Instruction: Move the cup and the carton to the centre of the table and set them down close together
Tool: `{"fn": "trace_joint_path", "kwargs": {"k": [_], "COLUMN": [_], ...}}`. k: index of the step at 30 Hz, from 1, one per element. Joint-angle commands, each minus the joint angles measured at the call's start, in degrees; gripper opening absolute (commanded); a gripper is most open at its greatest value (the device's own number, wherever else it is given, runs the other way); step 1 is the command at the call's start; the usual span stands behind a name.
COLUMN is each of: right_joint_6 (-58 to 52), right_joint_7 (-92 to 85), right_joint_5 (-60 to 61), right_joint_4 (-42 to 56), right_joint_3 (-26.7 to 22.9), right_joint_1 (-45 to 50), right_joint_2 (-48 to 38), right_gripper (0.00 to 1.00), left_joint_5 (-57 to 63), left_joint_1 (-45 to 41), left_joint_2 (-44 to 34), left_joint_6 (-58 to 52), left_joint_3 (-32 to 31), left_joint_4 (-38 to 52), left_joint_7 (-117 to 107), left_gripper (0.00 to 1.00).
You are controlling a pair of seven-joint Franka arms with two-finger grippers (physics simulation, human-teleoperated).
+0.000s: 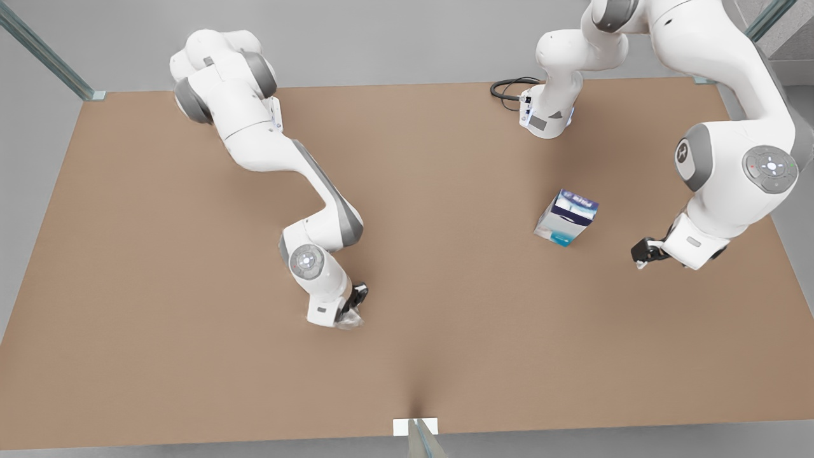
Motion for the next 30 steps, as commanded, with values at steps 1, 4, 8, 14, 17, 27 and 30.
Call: {"fn": "trace_joint_path", "kwargs": {"k": [1, 4, 8, 14, 17, 27, 30], "right_joint_6": [0.0, -0.1, 0.6, 2.9, 2.9, 4.1, 4.2], "right_joint_7": [-0.1, 0.3, 0.8, 0.0, -0.1, 0.1, 0.1], "right_joint_5": [1.8, 5.4, 5.9, 5.9, 5.9, 6.2, 6.6], "right_joint_4": [1.9, 10.1, 15.9, 17.3, 18.6, 18.4, 18.4], "right_joint_3": [-1.6, -5.2, -6.4, -7.3, -7.7, -7.6, -7.6], "right_joint_1": [1.9, 7.1, 8.5, 8.6, 8.6, 8.7, 8.7], "right_joint_2": [1.5, 9.3, 13.3, 15.6, 16.3, 15.9, 15.9], "right_gripper": [0.21, 0.21, 0.23, 0.55, 0.58, 1.0, 1.0], "left_joint_5": [0.0, 0.3, -1.2, -1.0, -1.2, -0.5, 1.0], "left_joint_1": [0.3, 0.4, -0.4, -2.2, -1.1, 0.5, 0.0], "left_joint_2": [0.1, 1.1, 2.3, 1.4, 0.9, 1.2, 0.7], "left_joint_6": [0.0, 0.2, -2.6, -8.0, -9.4, -10.2, -9.6], "left_joint_3": [0.0, 0.0, -0.6, -1.4, -2.3, -2.3, -3.9], "left_joint_4": [-0.1, 0.1, -0.4, 0.7, 1.1, 1.0, 1.2], "left_joint_7": [0.0, -0.1, 0.4, 0.9, 0.4, 24.5, 38.3], "left_gripper": [1.0, 1.0, 0.99, 1.0, 1.0, 1.0, 1.0]}}
